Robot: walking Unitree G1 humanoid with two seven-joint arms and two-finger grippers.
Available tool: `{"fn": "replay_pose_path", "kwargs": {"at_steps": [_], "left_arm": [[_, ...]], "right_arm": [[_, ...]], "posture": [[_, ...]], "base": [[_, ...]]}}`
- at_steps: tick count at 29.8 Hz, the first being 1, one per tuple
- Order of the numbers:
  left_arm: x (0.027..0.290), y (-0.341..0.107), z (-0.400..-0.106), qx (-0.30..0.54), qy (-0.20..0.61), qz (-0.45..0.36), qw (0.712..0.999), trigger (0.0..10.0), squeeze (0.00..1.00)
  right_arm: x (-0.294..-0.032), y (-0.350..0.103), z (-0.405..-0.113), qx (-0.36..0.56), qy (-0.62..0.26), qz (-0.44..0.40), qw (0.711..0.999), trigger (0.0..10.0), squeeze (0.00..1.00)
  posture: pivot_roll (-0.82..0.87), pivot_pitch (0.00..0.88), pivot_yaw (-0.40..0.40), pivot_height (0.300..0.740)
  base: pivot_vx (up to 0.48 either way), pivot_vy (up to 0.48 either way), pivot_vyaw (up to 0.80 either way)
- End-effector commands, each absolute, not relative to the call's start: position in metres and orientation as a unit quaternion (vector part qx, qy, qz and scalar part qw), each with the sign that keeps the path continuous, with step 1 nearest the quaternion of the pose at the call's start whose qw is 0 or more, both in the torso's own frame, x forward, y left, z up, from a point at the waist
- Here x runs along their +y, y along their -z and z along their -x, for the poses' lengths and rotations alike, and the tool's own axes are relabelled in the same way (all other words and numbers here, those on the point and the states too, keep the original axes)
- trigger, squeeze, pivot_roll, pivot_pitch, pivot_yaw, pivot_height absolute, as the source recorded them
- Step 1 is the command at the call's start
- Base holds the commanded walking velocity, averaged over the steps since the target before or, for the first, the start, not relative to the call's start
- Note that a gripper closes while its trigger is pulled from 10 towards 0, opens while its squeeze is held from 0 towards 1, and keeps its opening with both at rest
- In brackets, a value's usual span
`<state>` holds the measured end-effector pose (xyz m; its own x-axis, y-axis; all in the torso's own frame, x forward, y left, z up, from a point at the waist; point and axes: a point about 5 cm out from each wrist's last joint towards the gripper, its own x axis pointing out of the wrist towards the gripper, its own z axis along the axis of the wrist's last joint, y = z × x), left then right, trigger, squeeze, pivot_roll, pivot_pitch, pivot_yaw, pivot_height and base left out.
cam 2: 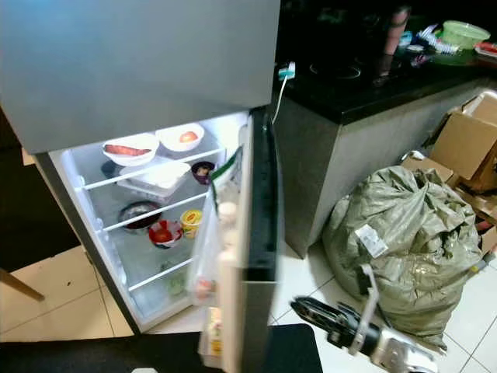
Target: Restocking fridge
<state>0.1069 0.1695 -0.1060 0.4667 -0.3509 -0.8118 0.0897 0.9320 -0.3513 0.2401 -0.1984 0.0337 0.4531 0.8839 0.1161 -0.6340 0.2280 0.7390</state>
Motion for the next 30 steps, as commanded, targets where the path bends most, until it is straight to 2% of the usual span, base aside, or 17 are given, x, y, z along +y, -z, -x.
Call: {"fn": "replay_pose_path", "kwargs": {"at_steps": [1,3,4,5,7,8,9,10,11,15,22,30], "left_arm": [[0.166,0.115,-0.074,0.555,0.136,0.130,0.810,10.0,0.00],[0.166,0.115,-0.074,0.556,0.134,0.129,0.810,10.0,0.00],[0.166,0.115,-0.074,0.556,0.134,0.129,0.810,10.0,0.00],[0.166,0.115,-0.074,0.556,0.134,0.128,0.810,10.0,0.00],[0.166,0.115,-0.073,0.557,0.133,0.127,0.810,10.0,0.00],[0.166,0.115,-0.073,0.557,0.133,0.127,0.810,10.0,0.00],[0.166,0.115,-0.073,0.557,0.134,0.126,0.810,10.0,0.00],[0.166,0.115,-0.073,0.557,0.134,0.126,0.810,10.0,0.00],[0.167,0.115,-0.072,0.558,0.134,0.125,0.809,10.0,0.00],[0.167,0.116,-0.072,0.558,0.134,0.123,0.809,10.0,0.00],[0.166,0.116,-0.073,0.558,0.135,0.120,0.810,10.0,0.00],[0.166,0.115,-0.077,0.555,0.132,0.099,0.816,10.0,0.00]], "right_arm": [[-0.198,-0.034,-0.240,0.169,-0.499,-0.371,0.765,10.0,0.00],[-0.205,-0.021,-0.239,0.188,-0.461,-0.353,0.792,10.0,0.00],[-0.205,-0.021,-0.239,0.188,-0.461,-0.353,0.792,10.0,0.00],[-0.214,-0.008,-0.238,0.210,-0.404,-0.328,0.828,10.0,0.00],[-0.228,0.006,-0.235,0.238,-0.310,-0.295,0.872,10.0,0.00],[-0.228,0.006,-0.235,0.238,-0.310,-0.295,0.872,10.0,0.00],[-0.235,0.013,-0.232,0.253,-0.256,-0.278,0.890,10.0,0.00],[-0.235,0.013,-0.232,0.253,-0.256,-0.278,0.890,10.0,0.00],[-0.242,0.020,-0.225,0.274,-0.216,-0.263,0.899,10.0,0.00],[-0.248,0.032,-0.208,0.315,-0.178,-0.240,0.901,10.0,0.00],[-0.252,0.053,-0.180,0.380,-0.128,-0.208,0.892,10.0,0.00],[-0.257,0.082,-0.134,0.492,-0.041,-0.116,0.862,10.0,0.00]], "posture": [[-0.09,0.000,-0.066,0.740],[-0.09,0.000,-0.067,0.740],[-0.09,0.000,-0.067,0.740],[-0.09,0.000,-0.067,0.740],[-0.09,0.000,-0.065,0.740],[-0.09,0.000,-0.065,0.740],[-0.09,0.000,-0.066,0.740],[-0.09,0.000,-0.066,0.740],[-0.09,0.000,-0.066,0.740],[-0.09,0.000,-0.067,0.740],[-0.09,0.000,-0.066,0.740],[-0.09,0.000,-0.068,0.740]], "base": [[0.000,0.000,0.00],[0.000,0.000,0.00],[0.000,0.000,0.00],[0.000,0.000,0.00],[0.000,0.000,0.00],[0.000,0.000,0.00],[0.000,0.000,0.00],[0.000,0.000,0.00],[0.000,0.000,0.00],[0.000,0.000,0.11],[0.000,0.000,0.75],[0.000,0.000,0.69]]}}
